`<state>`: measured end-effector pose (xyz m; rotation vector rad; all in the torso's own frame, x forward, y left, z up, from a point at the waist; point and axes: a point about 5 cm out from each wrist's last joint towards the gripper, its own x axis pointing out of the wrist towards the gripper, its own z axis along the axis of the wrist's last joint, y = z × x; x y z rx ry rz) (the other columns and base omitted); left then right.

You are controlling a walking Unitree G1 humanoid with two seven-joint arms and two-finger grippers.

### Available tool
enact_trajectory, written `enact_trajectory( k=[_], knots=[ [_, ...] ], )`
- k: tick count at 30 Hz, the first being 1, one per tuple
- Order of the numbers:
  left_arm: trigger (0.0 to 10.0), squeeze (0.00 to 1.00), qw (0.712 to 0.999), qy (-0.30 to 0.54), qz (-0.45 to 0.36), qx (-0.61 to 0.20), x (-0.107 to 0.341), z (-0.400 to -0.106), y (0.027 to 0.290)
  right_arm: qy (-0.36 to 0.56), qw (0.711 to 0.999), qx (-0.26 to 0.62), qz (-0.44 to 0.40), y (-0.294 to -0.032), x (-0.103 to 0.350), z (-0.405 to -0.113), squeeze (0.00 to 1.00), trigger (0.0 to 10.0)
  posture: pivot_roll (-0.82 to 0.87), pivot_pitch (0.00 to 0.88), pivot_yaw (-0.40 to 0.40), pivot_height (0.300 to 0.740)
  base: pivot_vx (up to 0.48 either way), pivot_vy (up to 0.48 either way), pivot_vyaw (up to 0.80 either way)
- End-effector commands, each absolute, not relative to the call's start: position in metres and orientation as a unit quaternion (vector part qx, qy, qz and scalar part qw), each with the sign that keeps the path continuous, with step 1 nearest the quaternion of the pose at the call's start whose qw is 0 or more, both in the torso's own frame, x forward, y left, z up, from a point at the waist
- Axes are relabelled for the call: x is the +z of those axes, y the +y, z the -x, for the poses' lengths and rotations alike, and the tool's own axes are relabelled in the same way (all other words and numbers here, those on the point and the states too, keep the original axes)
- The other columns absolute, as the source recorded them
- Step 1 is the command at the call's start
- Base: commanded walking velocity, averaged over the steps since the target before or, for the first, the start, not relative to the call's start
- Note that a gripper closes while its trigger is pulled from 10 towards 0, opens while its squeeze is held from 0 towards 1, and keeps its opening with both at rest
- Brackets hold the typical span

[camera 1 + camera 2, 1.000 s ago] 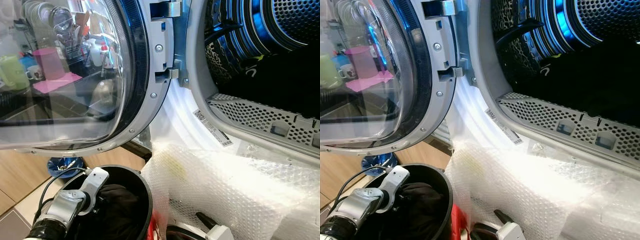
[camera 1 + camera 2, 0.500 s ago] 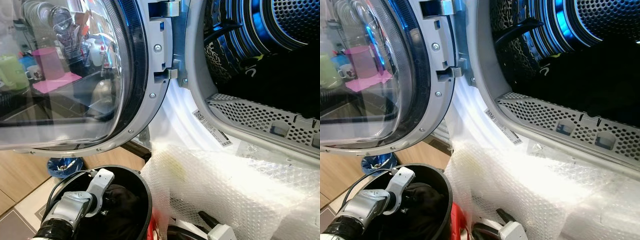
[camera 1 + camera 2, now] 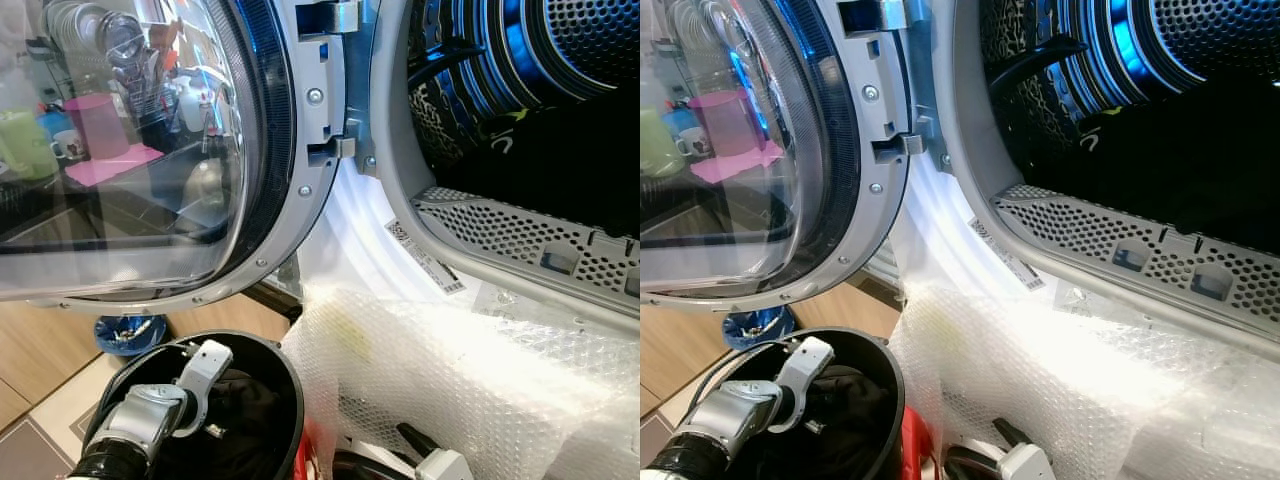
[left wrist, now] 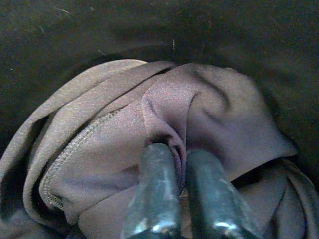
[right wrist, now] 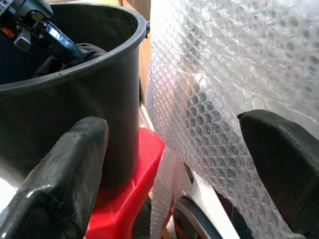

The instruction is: Clothes washing

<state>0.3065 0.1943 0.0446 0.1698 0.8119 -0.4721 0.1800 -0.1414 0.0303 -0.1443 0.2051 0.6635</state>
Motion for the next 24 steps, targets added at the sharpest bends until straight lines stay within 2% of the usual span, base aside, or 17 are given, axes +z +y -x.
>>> enact_trajectory(
  k=[1, 3, 5, 7, 12, 16, 17, 20, 21, 22, 24],
  knots=[
    [0.0, 0.0, 0.883, 0.397, -0.083, -0.237, 0.042, -0.303, 0.192, 0.101, 0.938, 0.324, 0.068, -0.141, 0.031, -0.18, 0.0, 10.0, 0.12, 0.0, 0.088, 0.74, 0.0, 0.0, 0.0],
    [0.0, 0.0, 0.883, 0.381, -0.079, -0.261, 0.045, -0.304, 0.187, 0.101, 0.938, 0.323, 0.068, -0.141, 0.031, -0.18, 0.0, 10.0, 0.12, 0.0, 0.087, 0.74, 0.0, 0.0, 0.0],
    [0.0, 0.0, 0.885, 0.336, -0.058, -0.317, 0.056, -0.304, 0.175, 0.101, 0.939, 0.323, 0.068, -0.141, 0.031, -0.18, 0.0, 10.0, 0.12, 0.0, 0.087, 0.74, 0.0, 0.0, 0.0],
    [0.0, 0.0, 0.869, 0.319, -0.037, -0.376, 0.066, -0.3, 0.165, 0.101, 0.938, 0.324, 0.068, -0.141, 0.031, -0.18, 0.0, 10.0, 0.12, 0.0, 0.09, 0.74, 0.0, 0.0, 0.0],
    [0.0, 0.0, 0.845, 0.309, -0.034, -0.436, 0.073, -0.29, 0.161, 0.102, 0.938, 0.324, 0.069, -0.141, 0.03, -0.181, 0.0, 10.0, 0.13, 0.0, 0.093, 0.74, 0.0, 0.0, 0.0],
    [0.0, 0.0, 0.804, 0.265, -0.019, -0.532, 0.092, -0.27, 0.166, 0.102, 0.938, 0.325, 0.07, -0.142, 0.029, -0.182, 0.0, 10.0, 0.13, 0.0, 0.095, 0.74, 0.0, 0.0, 0.0],
    [0.0, 0.0, 0.804, 0.265, -0.019, -0.532, 0.092, -0.27, 0.166, 0.102, 0.938, 0.325, 0.07, -0.142, 0.029, -0.182, 0.0, 10.0, 0.13, 0.0, 0.095, 0.74, 0.0, 0.0, 0.0],
    [0.0, 0.0, 0.772, 0.246, 0.023, -0.586, 0.11, -0.257, 0.168, 0.103, 0.938, 0.325, 0.07, -0.143, 0.029, -0.182, 0.0, 10.0, 0.14, 0.0, 0.094, 0.74, 0.0, 0.0, 0.0],
    [0.0, 0.0, 0.755, 0.243, 0.041, -0.607, 0.117, -0.252, 0.169, 0.103, 0.938, 0.325, 0.071, -0.144, 0.029, -0.182, 0.0, 10.0, 0.14, 0.0, 0.094, 0.74, 0.0, 0.0, 0.0],
    [0.0, 0.0, 0.726, 0.233, 0.062, -0.644, 0.133, -0.244, 0.169, 0.104, 0.937, 0.324, 0.071, -0.145, 0.028, -0.182, 0.0, 10.0, 0.14, 0.0, 0.095, 0.74, 0.0, 0.0, 0.0],
    [0.0, 0.0, 0.718, 0.23, 0.067, -0.653, 0.138, -0.242, 0.168, 0.104, 0.938, 0.324, 0.071, -0.145, 0.028, -0.182, 0.0, 10.0, 0.14, 0.0, 0.095, 0.74, 0.0, 0.0, 0.0]
  ],
)
